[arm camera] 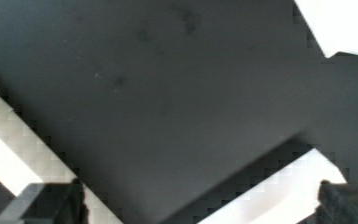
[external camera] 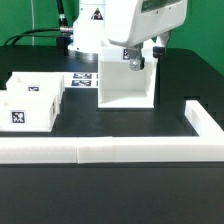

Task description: Assemble drawer

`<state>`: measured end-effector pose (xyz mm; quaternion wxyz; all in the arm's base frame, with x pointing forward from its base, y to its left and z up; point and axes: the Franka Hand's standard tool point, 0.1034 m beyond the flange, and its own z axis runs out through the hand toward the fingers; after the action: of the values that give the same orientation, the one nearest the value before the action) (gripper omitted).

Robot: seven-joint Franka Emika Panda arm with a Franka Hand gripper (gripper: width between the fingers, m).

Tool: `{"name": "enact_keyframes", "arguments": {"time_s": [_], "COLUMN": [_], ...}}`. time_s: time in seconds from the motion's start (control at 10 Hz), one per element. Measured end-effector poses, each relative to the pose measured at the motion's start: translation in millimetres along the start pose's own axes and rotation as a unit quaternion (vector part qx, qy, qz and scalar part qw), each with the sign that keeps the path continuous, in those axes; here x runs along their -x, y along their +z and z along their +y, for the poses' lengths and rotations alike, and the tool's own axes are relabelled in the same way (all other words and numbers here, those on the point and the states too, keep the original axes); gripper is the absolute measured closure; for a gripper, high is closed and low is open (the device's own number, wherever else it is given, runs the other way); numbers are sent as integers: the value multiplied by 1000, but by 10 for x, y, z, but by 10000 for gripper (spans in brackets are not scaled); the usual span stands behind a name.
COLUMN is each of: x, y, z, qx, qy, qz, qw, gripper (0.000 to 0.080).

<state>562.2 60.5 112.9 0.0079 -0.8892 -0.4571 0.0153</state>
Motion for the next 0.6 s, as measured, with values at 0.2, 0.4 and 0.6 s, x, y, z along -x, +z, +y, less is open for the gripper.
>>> {"name": "enact_keyframes", "arguments": {"time_s": [0.2, 0.4, 0.6], "x": [0, 0, 3], "y": [0, 1, -17], "z": [0, 0, -8], "qx": [0, 0, 4], "qy": [0, 0, 11], "qz": [0, 0, 4], "qw": [1000, 1000, 1000], "gripper": [150, 150, 150]}}
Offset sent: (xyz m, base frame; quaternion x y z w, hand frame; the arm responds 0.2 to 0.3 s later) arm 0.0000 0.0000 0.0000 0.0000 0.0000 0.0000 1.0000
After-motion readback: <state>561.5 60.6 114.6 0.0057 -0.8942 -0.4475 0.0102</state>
